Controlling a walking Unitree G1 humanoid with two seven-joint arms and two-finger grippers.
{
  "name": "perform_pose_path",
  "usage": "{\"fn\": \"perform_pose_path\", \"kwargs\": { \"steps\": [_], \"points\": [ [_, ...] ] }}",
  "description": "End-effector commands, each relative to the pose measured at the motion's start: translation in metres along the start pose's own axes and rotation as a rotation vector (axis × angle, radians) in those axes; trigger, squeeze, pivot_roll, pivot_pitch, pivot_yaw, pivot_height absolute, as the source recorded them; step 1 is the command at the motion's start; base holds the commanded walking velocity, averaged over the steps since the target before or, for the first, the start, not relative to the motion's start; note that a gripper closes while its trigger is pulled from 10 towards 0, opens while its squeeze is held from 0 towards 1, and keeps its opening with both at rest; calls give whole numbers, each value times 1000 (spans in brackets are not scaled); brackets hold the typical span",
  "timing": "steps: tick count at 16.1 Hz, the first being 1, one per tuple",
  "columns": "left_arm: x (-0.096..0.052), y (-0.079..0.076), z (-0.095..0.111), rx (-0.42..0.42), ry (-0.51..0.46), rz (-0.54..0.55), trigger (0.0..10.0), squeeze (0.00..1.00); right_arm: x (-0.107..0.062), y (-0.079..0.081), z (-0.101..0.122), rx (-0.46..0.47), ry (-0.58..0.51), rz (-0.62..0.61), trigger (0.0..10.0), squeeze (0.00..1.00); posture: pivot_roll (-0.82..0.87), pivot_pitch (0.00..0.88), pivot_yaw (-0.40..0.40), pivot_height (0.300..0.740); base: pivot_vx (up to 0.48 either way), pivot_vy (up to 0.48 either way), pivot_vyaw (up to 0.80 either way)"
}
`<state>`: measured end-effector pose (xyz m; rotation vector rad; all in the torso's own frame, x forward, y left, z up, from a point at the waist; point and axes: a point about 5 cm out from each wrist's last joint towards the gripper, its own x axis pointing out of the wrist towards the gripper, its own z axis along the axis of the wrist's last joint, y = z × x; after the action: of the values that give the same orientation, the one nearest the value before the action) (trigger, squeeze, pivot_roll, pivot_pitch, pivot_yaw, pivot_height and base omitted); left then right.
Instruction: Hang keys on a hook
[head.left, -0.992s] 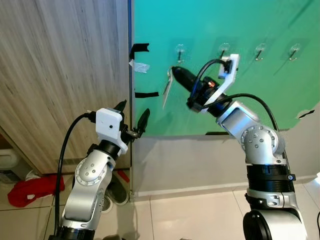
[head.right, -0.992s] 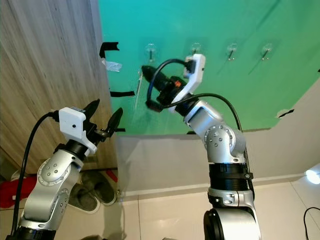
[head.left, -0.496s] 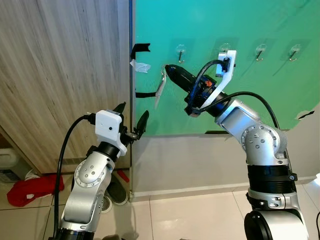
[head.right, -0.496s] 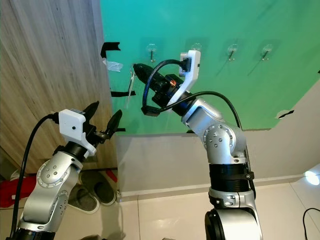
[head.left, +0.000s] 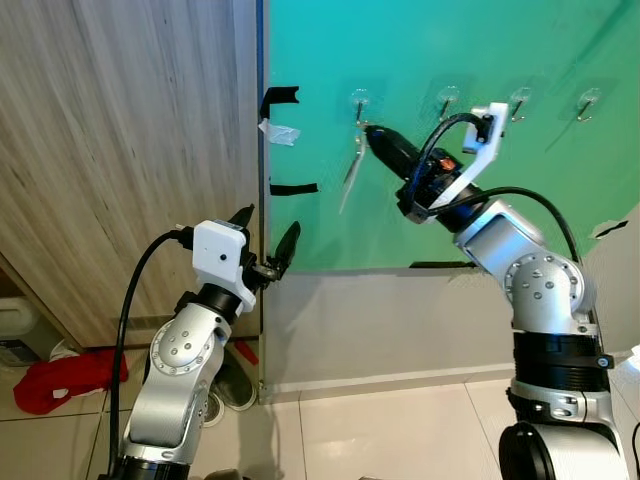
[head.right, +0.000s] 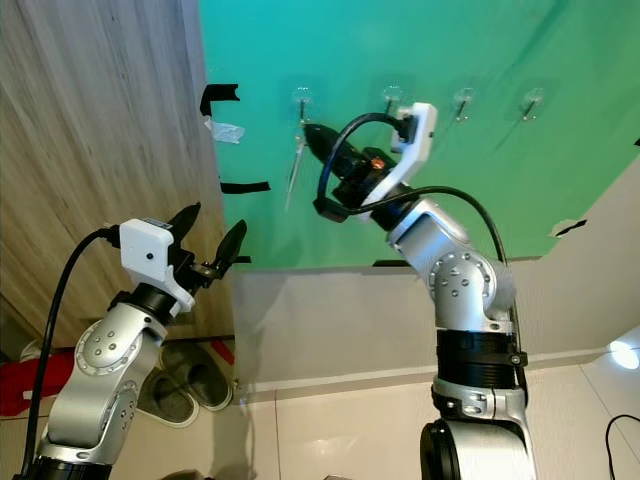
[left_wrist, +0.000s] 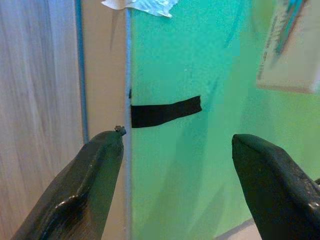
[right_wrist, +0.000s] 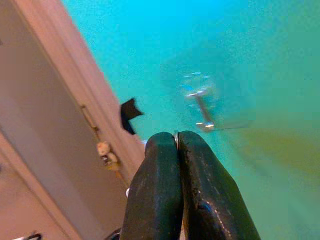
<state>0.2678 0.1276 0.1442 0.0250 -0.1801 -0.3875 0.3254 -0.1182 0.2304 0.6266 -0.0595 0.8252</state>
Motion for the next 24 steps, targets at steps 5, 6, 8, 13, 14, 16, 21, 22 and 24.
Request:
{"fn": "perform_pose_path", "kwargs": {
  "steps": [5, 6, 8, 13, 14, 16, 21, 22, 24],
  "points": [
    [4, -6, -2, -9, 5, -27, 10000, 0, -1, -5, 4, -8, -33, -34, 10000, 0, -63, 10, -79, 740, 0, 0, 0],
    [4, -6, -2, -9, 6, -28, 10000, 0, 1, -4, 4, -7, -36, -27, 10000, 0, -62, 9, -80, 740, 0, 0, 0],
    [3, -6, -2, -9, 4, -26, 10000, 0, 5, -4, 3, -4, -42, -23, 10000, 0, -58, 9, -84, 740, 0, 0, 0],
    [2, -6, -2, -10, 3, -21, 10000, 0, 12, 0, 7, -10, -67, 7, 10000, 0, -52, 13, -91, 740, 0, 0, 0],
    [2, -6, -2, -9, 3, -21, 10000, 0, 13, 1, 7, -17, -67, 12, 10000, 0, -52, 13, -91, 740, 0, 0, 0],
    [2, -6, -2, -9, 2, -21, 10000, 0, 14, -4, 10, -37, -88, -14, 10000, 0, -51, 14, -91, 740, 0, 0, 0],
    [2, -7, -2, -10, 2, -23, 10000, 0, 19, -4, 18, -56, -127, -14, 10000, 0, -48, 16, -91, 740, 0, 0, 0],
    [1, -7, -1, -10, 2, -24, 10000, 0, 20, -7, 16, -45, -125, -19, 10000, 0, -45, 18, -91, 740, 0, 0, 0],
    [1, -7, -1, -10, 2, -23, 10000, 0, 20, -12, 14, -20, -130, -34, 10000, 0, -43, 20, -92, 740, 0, 0, 0]
  ]
}}
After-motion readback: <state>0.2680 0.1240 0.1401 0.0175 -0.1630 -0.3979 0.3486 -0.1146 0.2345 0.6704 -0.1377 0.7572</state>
